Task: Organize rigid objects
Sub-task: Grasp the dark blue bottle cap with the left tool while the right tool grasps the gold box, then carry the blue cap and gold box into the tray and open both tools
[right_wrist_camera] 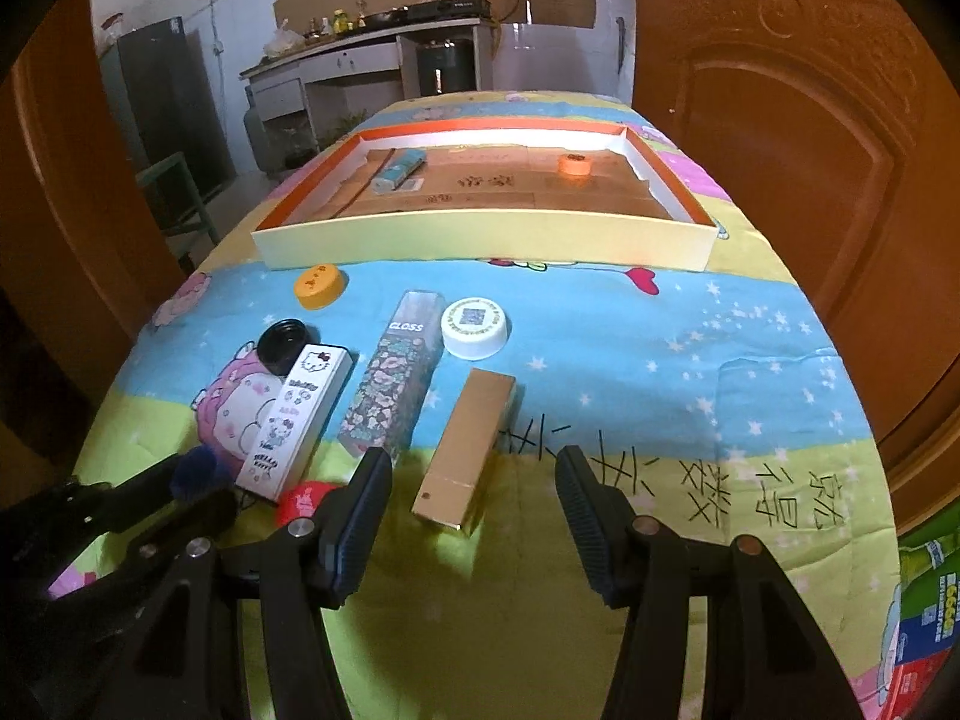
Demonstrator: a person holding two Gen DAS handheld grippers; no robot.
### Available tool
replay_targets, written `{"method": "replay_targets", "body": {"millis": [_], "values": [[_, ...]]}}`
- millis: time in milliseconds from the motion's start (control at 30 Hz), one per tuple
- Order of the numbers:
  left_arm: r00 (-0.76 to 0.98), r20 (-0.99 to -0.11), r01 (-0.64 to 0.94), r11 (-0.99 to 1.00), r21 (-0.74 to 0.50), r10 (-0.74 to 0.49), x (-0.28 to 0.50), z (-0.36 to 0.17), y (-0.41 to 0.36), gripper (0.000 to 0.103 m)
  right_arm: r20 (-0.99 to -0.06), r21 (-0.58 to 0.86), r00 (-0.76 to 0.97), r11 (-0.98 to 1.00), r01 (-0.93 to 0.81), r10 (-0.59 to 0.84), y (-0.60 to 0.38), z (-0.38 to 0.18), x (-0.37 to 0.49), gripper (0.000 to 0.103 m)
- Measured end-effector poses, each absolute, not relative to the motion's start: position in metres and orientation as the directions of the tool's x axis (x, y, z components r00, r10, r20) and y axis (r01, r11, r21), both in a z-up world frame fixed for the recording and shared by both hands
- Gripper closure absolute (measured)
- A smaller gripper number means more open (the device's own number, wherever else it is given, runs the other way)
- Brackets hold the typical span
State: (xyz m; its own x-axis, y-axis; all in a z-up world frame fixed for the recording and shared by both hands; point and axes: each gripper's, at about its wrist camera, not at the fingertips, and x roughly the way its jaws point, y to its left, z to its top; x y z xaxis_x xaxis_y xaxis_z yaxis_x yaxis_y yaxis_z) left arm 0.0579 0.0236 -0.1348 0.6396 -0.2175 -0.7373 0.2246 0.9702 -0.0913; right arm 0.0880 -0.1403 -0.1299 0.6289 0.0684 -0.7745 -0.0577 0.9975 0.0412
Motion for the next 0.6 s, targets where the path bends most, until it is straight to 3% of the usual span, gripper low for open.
{"method": "replay_targets", "body": {"millis": [67,133,200,600], "values": [[0.642,-0.737,0.22,0.971,-0.09,-0.214,0.058,-0.134,0.026,0.073,-0.782,0.037,0.621,0.998,-0.05,0.06,-0.139,-0.133,0.092,0.051],[0.643,-0.736,0.216,0.972,-0.09,-0.211,0.059,-0.134,0.028,0.073,-0.782,0.013,0.622,0.999,-0.042,0.036,-0.137,-0.135,0.095,0.065],[0.644,-0.736,0.212,0.973,-0.089,-0.208,0.059,-0.134,0.03,0.073,-0.778,0.008,0.627,1.0,-0.03,0.025,-0.139,-0.134,0.096,0.085],[0.653,-0.727,0.214,0.972,-0.094,-0.214,0.062,-0.127,0.029,0.073,-0.775,0.057,0.628,0.998,-0.041,0.07,-0.152,-0.13,0.09,0.085]]}}
